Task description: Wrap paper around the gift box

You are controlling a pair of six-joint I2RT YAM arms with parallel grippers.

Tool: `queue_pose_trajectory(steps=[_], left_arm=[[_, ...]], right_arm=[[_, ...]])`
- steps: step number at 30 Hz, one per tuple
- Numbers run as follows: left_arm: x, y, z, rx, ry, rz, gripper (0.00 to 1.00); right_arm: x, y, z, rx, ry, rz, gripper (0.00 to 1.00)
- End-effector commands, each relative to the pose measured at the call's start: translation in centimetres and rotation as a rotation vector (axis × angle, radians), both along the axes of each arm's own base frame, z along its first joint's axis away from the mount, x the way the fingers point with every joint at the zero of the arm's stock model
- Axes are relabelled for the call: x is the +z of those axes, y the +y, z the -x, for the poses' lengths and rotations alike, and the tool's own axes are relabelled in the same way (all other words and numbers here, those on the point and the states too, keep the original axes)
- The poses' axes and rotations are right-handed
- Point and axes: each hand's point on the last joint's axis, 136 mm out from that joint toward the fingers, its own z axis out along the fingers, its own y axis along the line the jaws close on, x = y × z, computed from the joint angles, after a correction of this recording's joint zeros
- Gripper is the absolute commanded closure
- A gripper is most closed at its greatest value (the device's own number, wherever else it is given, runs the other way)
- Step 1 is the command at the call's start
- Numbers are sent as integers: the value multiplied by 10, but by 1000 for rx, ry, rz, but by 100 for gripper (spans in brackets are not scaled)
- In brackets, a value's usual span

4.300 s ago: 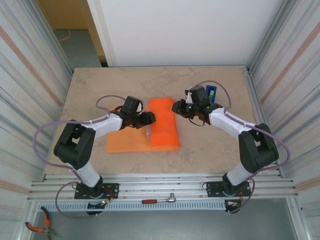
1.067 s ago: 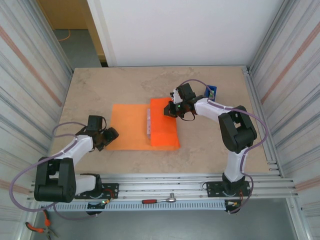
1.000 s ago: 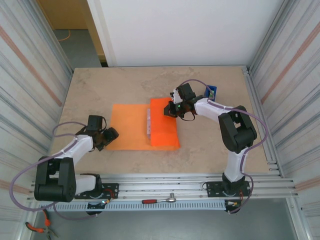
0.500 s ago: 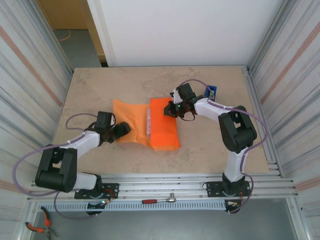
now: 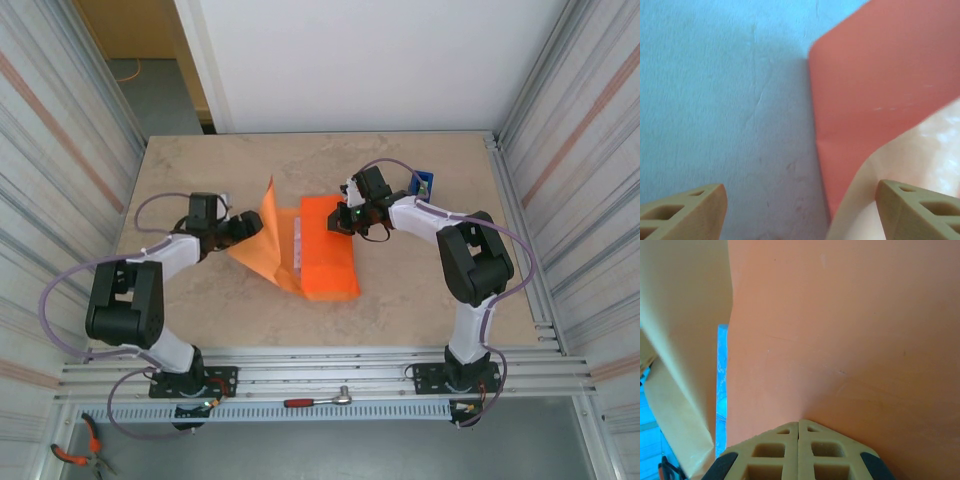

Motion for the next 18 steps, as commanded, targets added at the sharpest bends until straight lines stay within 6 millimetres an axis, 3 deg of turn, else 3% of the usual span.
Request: queue_pose_trajectory(steps=[1, 9, 18], left_arm=[[15, -4, -14, -62, -64, 22, 21], [18, 1, -12, -24, -70, 86, 20], [15, 7, 21, 69, -48, 173, 24]], right_arm=[[-47, -19, 20, -19, 107, 125, 100], [-50, -17, 20, -17, 113, 121, 100], [-50, -17, 21, -17, 113, 120, 100]])
